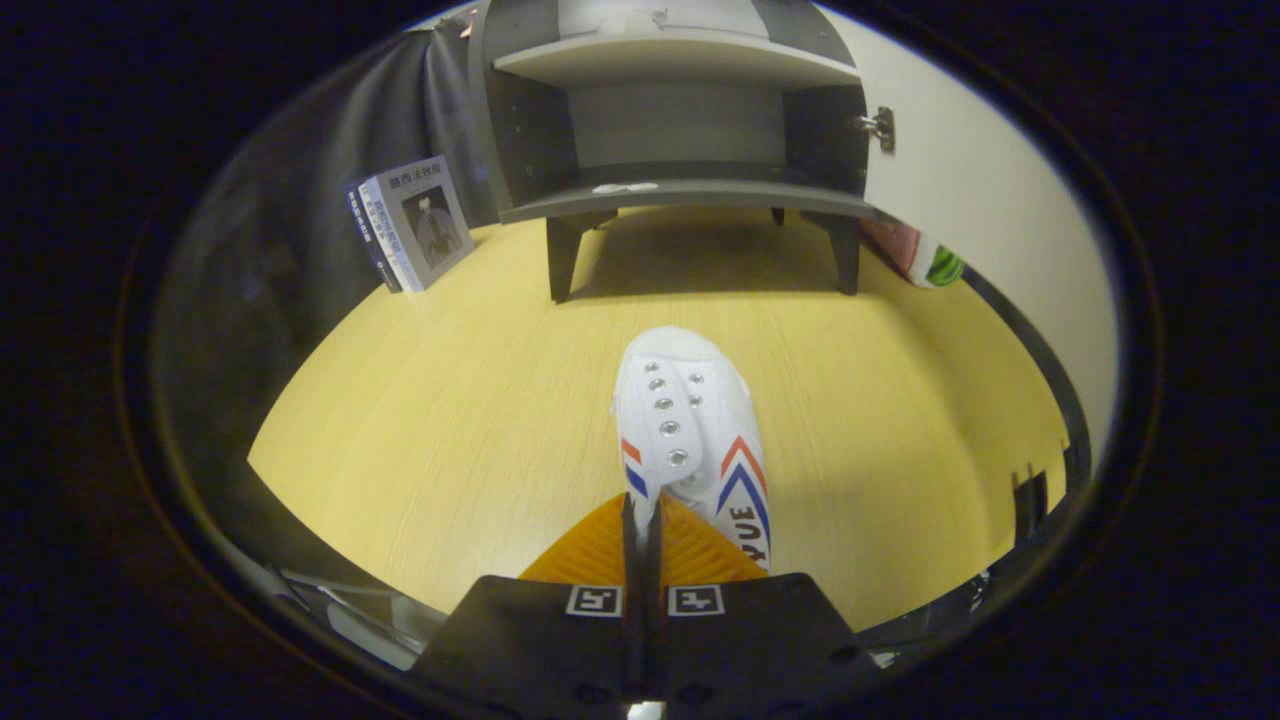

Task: Open the shoe cabinet door, grab the shoes and put them into the shoe cabinet, then close the shoe cabinet door.

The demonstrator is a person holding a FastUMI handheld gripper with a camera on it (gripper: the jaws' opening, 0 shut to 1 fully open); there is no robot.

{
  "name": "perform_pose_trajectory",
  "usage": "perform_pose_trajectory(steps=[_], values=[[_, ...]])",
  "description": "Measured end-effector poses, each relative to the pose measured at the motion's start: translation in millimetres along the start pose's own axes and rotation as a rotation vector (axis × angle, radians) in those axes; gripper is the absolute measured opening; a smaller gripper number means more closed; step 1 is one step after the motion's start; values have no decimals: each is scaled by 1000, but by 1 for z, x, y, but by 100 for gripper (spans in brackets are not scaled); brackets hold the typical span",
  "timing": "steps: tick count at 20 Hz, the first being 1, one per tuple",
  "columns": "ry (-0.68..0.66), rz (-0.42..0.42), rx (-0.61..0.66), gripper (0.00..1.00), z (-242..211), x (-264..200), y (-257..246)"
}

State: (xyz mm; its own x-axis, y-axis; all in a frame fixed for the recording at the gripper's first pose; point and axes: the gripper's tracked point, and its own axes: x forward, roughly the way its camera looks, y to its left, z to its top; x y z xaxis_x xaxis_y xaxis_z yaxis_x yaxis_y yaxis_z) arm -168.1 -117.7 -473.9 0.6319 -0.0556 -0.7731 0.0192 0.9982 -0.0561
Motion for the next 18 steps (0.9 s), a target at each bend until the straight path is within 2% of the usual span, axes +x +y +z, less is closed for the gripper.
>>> perform_pose_trajectory(steps=[10, 18], values=[[-108, 5, 42, 3, 61, -27, -3], [-90, 19, 92, 2, 66, -28, -1]])
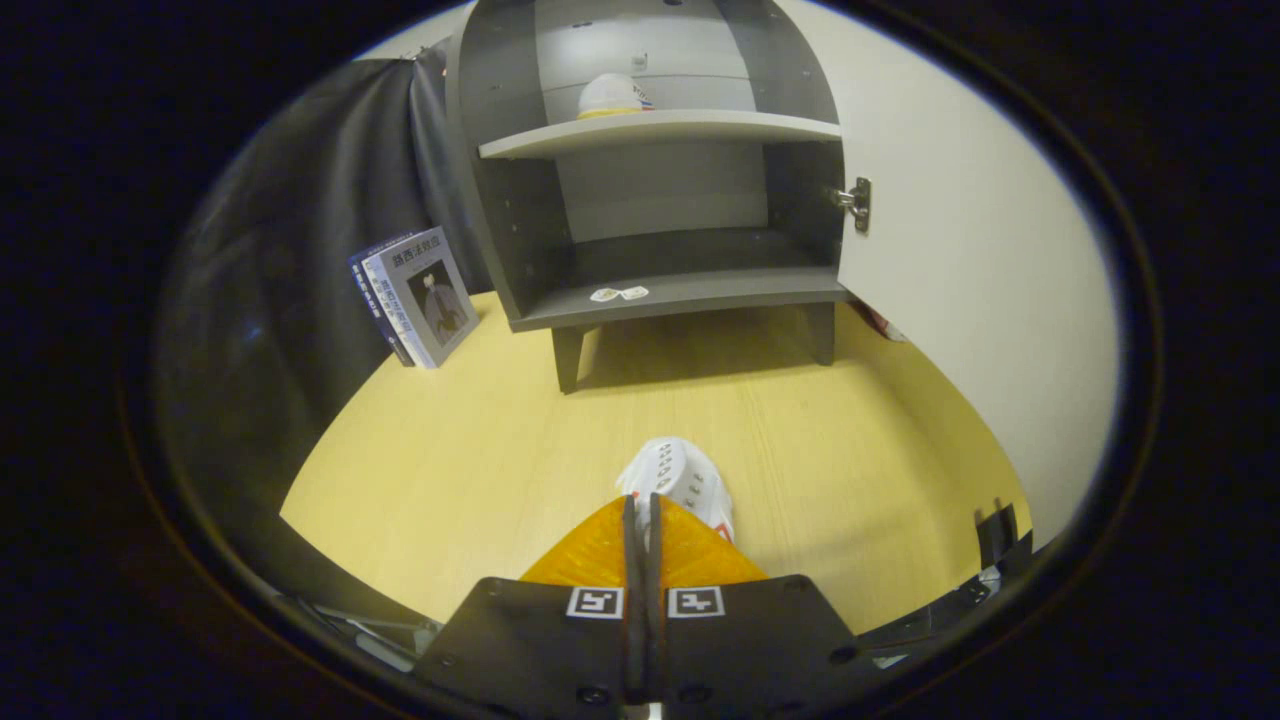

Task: Open the shoe cabinet door, grab the shoes and put them into the shoe cabinet, then close the shoe cabinet door.

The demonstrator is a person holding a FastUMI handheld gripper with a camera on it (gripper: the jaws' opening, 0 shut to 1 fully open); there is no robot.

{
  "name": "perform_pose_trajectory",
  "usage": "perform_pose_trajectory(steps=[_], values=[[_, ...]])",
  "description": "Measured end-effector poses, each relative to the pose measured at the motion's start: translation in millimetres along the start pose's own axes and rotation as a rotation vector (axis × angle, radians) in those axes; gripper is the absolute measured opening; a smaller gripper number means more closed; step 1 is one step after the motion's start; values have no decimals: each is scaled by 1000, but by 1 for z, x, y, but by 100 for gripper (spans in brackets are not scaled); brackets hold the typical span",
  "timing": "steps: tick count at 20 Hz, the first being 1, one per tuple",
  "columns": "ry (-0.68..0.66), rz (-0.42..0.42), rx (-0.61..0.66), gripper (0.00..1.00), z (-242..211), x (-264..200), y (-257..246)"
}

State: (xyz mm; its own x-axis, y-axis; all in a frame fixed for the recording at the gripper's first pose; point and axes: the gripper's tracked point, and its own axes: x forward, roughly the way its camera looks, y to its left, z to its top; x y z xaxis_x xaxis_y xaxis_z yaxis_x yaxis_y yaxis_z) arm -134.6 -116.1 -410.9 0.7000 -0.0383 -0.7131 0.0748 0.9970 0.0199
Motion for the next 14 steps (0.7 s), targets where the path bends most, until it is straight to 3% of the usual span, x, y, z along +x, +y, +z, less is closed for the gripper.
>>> perform_pose_trajectory(steps=[5, 11, 14], values=[[145, 7, 145, 2, -45, 18, -3], [173, -18, 96, 3, -67, 27, -5], [176, -24, 134, 3, -72, 30, -10]])
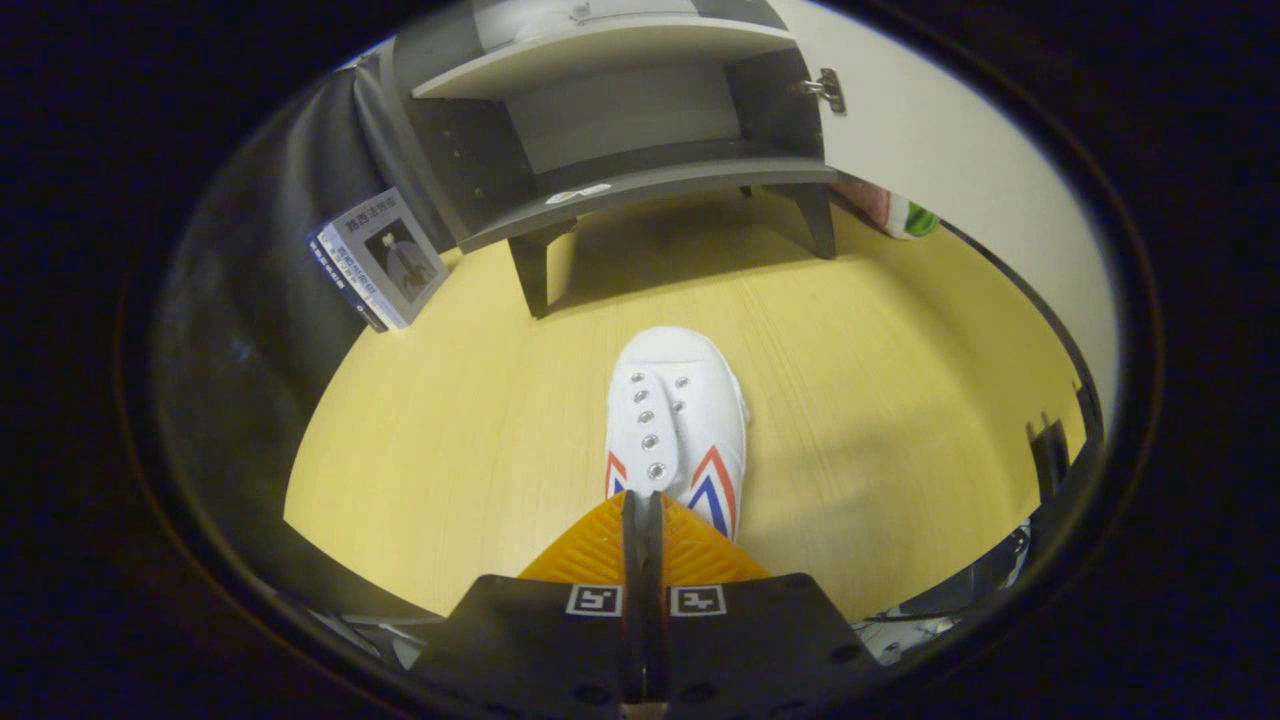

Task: Open the shoe cabinet door, grab the shoes and put them into the shoe cabinet, then close the shoe cabinet door.

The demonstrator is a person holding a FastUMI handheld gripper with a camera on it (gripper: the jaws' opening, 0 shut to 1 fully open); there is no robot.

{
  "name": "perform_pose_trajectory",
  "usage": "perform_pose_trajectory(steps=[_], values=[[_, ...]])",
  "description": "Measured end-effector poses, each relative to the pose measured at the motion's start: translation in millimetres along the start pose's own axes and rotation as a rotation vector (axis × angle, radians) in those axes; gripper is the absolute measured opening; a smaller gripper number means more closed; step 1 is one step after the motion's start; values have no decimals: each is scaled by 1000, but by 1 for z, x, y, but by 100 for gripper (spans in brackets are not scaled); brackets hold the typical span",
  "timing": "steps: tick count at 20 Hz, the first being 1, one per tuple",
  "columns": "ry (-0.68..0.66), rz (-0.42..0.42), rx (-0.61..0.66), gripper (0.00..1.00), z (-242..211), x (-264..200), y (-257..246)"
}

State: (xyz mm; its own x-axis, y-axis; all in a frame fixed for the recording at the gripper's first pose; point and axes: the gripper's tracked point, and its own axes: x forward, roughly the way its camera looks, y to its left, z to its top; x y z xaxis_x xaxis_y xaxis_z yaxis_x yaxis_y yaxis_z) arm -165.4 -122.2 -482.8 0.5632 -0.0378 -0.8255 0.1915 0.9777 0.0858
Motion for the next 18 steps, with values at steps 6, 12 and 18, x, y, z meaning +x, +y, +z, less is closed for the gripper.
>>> perform_pose_trajectory(steps=[6, 12, 18], values=[[-16, 2, 60, 11, -5, -2, 3], [8, 27, 55, 26, -16, 10, 13], [11, 24, 3, 25, -10, 26, 17]])
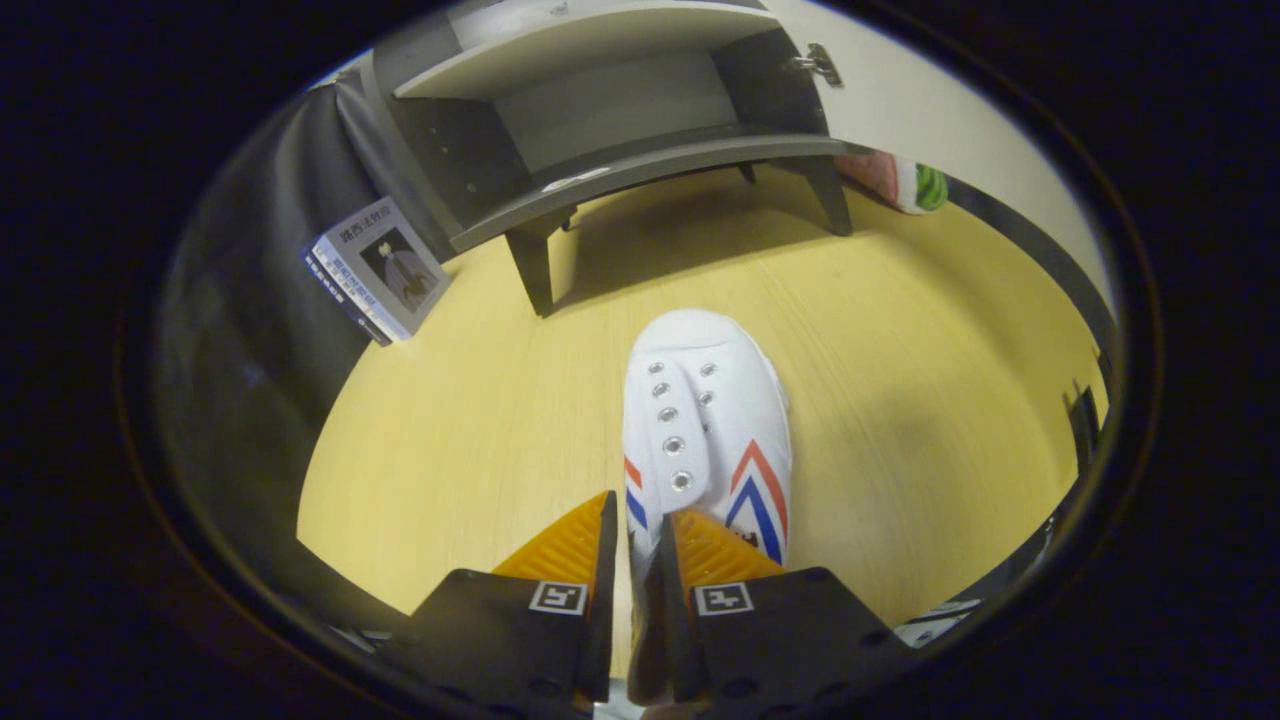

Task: Open the shoe cabinet door, grab the shoes and put them into the shoe cabinet, then close the shoe cabinet door.

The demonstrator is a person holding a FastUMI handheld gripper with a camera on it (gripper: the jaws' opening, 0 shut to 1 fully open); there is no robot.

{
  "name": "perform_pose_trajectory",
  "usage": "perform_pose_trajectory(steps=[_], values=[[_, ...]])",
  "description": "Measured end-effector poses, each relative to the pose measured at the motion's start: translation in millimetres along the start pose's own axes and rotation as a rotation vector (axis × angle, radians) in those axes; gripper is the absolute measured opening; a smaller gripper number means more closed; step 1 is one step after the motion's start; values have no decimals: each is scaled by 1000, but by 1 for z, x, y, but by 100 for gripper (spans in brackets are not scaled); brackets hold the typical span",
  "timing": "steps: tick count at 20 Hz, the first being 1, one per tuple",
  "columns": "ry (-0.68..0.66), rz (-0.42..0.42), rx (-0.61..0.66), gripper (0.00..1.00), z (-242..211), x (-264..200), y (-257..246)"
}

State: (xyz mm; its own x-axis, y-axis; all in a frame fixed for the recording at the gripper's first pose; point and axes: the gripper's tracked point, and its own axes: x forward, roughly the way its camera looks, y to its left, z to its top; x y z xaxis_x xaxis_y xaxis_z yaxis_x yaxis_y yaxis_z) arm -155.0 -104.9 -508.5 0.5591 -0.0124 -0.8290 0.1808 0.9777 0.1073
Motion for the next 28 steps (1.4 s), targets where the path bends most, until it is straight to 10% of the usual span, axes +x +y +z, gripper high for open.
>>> perform_pose_trajectory(steps=[4, 28], values=[[6, 6, -24, 3, 1, -2, 2], [-312, -23, -20, 2, 154, -82, 1]])
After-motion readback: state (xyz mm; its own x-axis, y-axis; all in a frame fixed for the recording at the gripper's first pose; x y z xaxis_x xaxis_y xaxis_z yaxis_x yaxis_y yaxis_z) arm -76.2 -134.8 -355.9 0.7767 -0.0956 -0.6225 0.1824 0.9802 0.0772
